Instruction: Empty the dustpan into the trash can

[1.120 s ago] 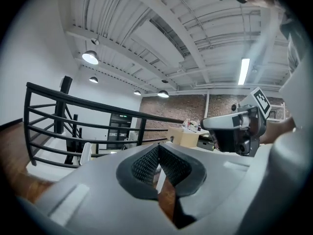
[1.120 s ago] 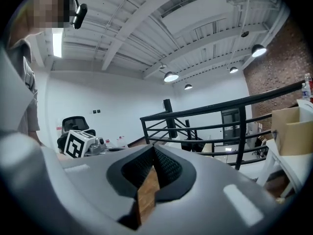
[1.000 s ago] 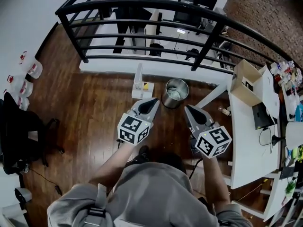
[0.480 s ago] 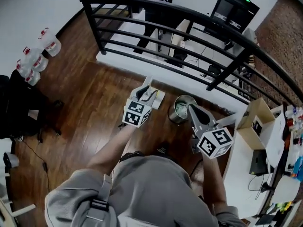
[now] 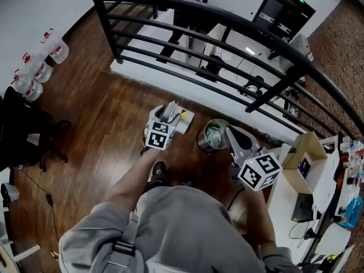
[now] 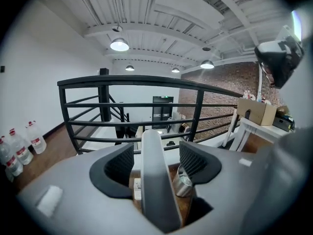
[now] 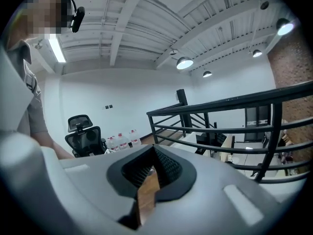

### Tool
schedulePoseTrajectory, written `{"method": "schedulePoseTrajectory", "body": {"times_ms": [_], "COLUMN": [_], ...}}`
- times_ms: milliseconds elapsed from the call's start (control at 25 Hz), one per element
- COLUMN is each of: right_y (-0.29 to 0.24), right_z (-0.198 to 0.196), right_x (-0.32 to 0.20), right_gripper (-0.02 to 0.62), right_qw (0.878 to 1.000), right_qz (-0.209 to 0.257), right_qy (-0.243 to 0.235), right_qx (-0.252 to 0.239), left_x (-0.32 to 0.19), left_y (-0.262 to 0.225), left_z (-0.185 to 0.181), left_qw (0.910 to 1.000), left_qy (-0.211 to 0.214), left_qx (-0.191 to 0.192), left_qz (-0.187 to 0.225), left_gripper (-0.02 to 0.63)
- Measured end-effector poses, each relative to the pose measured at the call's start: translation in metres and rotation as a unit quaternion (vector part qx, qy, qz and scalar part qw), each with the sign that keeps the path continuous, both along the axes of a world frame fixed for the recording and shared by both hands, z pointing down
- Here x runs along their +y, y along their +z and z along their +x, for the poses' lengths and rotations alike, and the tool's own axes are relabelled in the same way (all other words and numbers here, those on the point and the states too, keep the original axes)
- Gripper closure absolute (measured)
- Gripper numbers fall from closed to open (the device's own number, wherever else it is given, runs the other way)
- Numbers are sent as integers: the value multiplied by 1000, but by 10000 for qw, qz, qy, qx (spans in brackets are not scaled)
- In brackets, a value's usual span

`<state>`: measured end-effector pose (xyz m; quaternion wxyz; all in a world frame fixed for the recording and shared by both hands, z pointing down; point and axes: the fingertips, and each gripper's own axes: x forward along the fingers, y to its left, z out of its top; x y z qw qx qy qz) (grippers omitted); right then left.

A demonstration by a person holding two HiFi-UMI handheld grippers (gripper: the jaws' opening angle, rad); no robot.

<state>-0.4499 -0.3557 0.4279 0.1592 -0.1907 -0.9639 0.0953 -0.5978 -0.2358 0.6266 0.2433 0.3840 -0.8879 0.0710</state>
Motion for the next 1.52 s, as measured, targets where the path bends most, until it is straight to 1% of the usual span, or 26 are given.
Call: {"method": "schedulePoseTrajectory", "body": {"times_ms": [120, 160, 200, 280, 360, 480, 680, 760, 800, 920, 1120, 1280, 1520], "right_y": [1, 2, 4, 6, 9, 16, 16, 17, 18, 20, 22, 16, 0], "right_z": [-7, -8, -8, -8, -5, -1, -2, -2, -2, -2, -6, -14, -17], "right_x": [1, 1, 0, -5, -15, -28, -33, -32, -32, -31, -31, -30, -31], "right_gripper": [595, 595, 595, 595, 595, 595, 595, 595, 595, 595, 595, 595, 595], "right_qw": [9998, 9997, 9996, 9992, 9985, 9973, 9970, 9970, 9970, 9973, 9977, 9978, 9973], "right_qz": [25, 23, 29, 57, 63, 5, 11, -4, -9, -21, -37, -65, -24], "right_qy": [152, 201, 247, 354, 505, 672, 721, 721, 716, 689, 638, 632, 737], "right_qx": [79, 119, 144, 159, 198, 305, 282, 279, 277, 261, 239, 163, -8], "left_x": [-6, -7, -7, -9, -12, -16, -26, -24, -24, -18, -2, 7, 3], "left_y": [7, 11, 13, 14, 12, 11, -4, -15, -23, -52, -129, -198, -276], "left_z": [-2, -4, -7, -17, -24, -29, -41, -45, -47, -45, -32, -18, 4], "left_qw": [9997, 9996, 9996, 9998, 9998, 9996, 9990, 9987, 9984, 9968, 9915, 9847, 9688], "left_qy": [177, 200, 209, 196, 160, 139, 272, 325, 388, 643, 1238, 1723, 2426], "left_qx": [130, 174, 164, 49, -11, 7, 79, 127, 149, 229, 166, -65, -498], "left_qz": [87, 95, 60, -49, -133, -235, -347, -379, -384, -414, -367, -244, -123], "left_gripper": [354, 356, 374, 498, 506, 509, 506, 494, 485, 485, 485, 485, 485]}}
